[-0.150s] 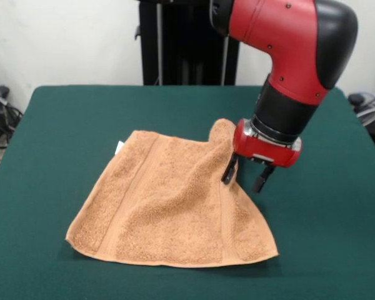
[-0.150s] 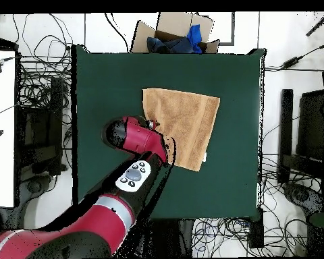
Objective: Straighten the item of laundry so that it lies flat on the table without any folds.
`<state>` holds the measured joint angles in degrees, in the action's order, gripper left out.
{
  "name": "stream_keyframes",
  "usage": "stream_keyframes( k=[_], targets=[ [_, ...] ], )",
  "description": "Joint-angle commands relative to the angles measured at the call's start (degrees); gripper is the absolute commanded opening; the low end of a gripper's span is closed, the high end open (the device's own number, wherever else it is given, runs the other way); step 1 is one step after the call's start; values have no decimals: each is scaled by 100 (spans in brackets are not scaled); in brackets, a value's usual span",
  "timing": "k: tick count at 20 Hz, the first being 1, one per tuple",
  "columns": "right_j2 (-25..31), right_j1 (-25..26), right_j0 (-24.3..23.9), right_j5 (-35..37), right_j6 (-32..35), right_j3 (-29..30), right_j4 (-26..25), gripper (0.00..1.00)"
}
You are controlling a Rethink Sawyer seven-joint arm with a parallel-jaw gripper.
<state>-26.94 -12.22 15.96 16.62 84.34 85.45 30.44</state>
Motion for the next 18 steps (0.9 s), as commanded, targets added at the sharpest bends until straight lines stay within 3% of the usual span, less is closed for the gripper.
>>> stream_keyframes(
  k=[1, 4, 5, 18],
  targets=[
    [766, 205, 43, 340, 1762, 72, 322, 100],
    [719, 247, 67, 304, 1758, 43, 324, 100],
    [699, 260, 81, 335, 1774, 48, 354, 0],
    [505, 370, 168, 334, 1763, -49, 404, 0]
  ],
)
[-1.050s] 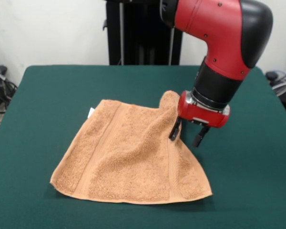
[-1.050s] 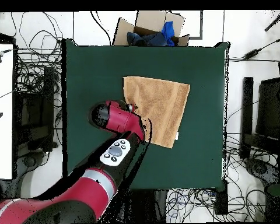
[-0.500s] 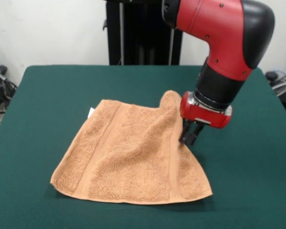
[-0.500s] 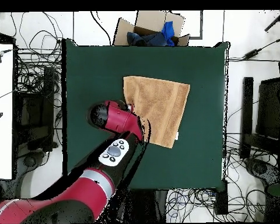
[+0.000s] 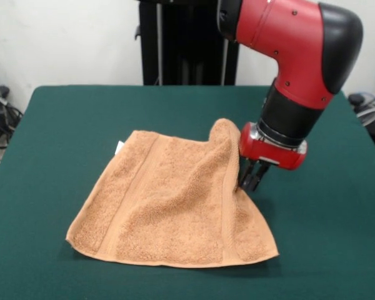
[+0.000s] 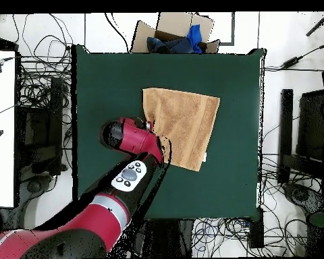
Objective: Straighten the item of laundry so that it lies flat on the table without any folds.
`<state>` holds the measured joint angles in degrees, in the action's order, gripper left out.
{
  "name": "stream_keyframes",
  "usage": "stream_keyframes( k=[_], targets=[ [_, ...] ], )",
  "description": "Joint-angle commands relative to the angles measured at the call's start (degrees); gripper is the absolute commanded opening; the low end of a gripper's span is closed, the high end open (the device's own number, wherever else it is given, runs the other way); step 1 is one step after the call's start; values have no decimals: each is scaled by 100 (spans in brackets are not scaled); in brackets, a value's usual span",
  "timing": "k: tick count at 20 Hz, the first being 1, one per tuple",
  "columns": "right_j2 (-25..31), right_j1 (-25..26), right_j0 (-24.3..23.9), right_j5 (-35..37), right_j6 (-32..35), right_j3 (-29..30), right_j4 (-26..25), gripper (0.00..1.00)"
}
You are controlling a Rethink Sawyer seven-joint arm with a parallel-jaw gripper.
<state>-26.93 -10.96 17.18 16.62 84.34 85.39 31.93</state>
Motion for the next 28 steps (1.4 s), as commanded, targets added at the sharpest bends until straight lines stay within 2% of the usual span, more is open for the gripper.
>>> stream_keyframes(
  k=[1, 25, 26, 28],
  targets=[
    [493, 240, 51, 336, 1765, -40, 254, 0],
    [491, 327, -27, -1, 1679, 13, 218, 0],
    [482, 337, -23, 3, 1686, 11, 221, 100],
    [524, 331, -62, -139, 1620, 10, 184, 100]
  ],
)
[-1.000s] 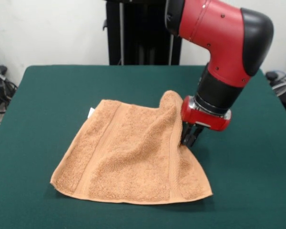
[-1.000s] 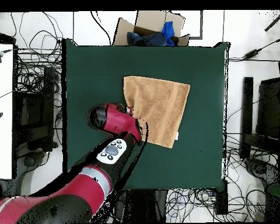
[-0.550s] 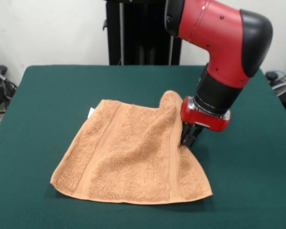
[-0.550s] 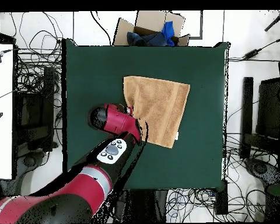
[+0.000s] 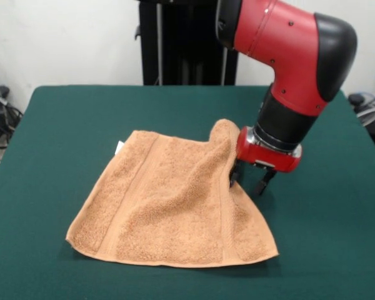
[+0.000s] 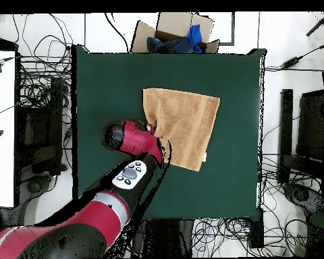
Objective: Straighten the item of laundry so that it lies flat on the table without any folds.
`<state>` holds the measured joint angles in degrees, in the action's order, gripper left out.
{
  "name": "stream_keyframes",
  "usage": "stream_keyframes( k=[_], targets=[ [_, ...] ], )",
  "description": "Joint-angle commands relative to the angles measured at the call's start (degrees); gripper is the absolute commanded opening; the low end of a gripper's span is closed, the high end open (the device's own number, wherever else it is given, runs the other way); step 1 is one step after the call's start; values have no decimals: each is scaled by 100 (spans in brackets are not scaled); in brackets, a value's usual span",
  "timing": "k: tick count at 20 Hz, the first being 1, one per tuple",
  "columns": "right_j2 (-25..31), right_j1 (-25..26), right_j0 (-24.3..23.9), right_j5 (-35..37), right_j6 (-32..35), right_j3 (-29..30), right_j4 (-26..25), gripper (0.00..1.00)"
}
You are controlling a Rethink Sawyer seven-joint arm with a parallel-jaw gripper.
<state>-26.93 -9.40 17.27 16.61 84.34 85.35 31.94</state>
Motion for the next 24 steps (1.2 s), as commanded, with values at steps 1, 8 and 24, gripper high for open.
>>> stream_keyframes(
  k=[1, 8, 24],
  targets=[
    [535, 163, -80, -129, 1615, 26, 182, 100],
    [555, 139, -96, -156, 1605, 77, 172, 100],
    [617, 50, -178, -187, 1539, 153, 134, 100]
  ],
)
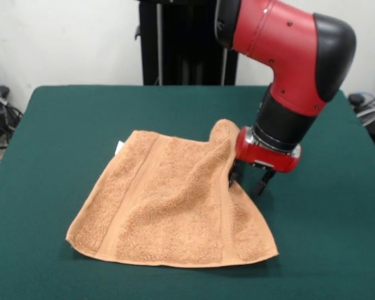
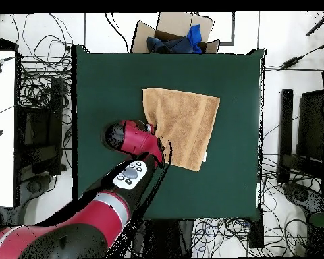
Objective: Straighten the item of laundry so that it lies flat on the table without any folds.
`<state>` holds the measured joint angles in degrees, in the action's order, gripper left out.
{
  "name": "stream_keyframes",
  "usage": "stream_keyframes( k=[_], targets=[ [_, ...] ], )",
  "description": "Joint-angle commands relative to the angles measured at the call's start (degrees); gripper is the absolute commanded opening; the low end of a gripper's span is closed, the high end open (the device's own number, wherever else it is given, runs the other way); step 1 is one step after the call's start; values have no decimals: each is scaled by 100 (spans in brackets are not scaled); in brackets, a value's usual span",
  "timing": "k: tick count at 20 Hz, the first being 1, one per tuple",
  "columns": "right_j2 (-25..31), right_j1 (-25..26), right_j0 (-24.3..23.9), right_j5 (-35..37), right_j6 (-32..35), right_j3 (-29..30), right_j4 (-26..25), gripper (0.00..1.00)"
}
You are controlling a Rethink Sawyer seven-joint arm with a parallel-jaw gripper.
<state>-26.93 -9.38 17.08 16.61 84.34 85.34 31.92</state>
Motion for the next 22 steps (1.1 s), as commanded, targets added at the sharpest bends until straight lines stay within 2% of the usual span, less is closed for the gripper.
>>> stream_keyframes(
  k=[1, 9, 10, 22],
  targets=[
    [625, 49, -166, -198, 1539, 158, 137, 100],
    [716, -10, -239, -263, 1483, 222, 107, 100],
    [711, -12, -235, -255, 1492, 229, 107, 0],
    [748, -33, -269, -282, 1478, 214, 99, 0]
  ],
)
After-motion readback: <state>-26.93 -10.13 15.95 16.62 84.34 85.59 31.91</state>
